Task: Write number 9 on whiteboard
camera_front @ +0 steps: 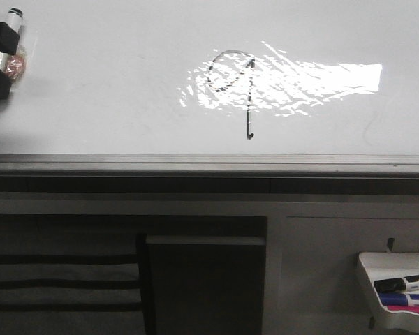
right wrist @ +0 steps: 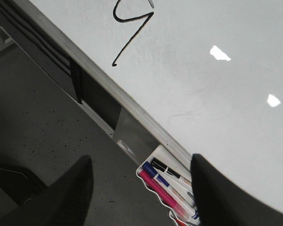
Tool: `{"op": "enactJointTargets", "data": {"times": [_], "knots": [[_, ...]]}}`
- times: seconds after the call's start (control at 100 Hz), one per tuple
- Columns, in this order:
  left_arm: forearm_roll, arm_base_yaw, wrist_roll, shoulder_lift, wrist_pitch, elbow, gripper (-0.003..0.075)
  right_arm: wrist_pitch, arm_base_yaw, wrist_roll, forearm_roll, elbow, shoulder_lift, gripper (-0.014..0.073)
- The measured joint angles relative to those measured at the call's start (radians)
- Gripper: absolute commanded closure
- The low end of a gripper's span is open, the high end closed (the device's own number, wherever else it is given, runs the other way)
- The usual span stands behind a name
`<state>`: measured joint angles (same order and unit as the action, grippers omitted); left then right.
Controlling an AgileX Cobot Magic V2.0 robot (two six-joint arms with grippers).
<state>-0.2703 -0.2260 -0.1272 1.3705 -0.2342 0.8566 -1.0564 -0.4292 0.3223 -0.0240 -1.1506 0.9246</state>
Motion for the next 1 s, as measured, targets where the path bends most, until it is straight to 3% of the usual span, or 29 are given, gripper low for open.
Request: {"op": "enactJointTargets", "data": {"times": [0.15, 0.22, 0.33, 0.55, 0.67, 0.8, 1.0], "knots": [[-0.002, 0.000, 0.000, 0.008, 0.014, 0.000, 0.0403, 0.000, 0.000, 0.000, 0.000, 0.000, 0.000, 0.0201], [-0.002, 0.000, 0.000, 0.008, 0.017, 0.000, 0.0353, 0.000, 0.000, 0.000, 0.000, 0.000, 0.000, 0.0201], [0.008, 0.000, 0.000, -0.025, 0.014, 0.000, 0.0352, -0.018, 0.000, -0.028, 0.004, 0.000, -0.005, 0.0201], [0.115, 0.000, 0.000, -0.249, -0.092, 0.000, 0.0352, -0.054, 0.000, -0.286, 0.056, 0.005, -0.114, 0.0201], [0.141, 0.000, -0.002, -0.406, -0.161, -0.033, 0.0352, -0.037, 0.000, -0.364, 0.056, 0.066, -0.206, 0.0201], [0.147, 0.000, -0.002, -0.585, -0.171, -0.128, 0.0352, 0.059, 0.000, -0.395, 0.060, 0.210, -0.293, 0.0202], [0.147, 0.000, -0.002, -0.828, -0.139, -0.320, 0.0353, 0.270, 0.000, -0.408, 0.060, 0.440, -0.423, 0.0292]]}}
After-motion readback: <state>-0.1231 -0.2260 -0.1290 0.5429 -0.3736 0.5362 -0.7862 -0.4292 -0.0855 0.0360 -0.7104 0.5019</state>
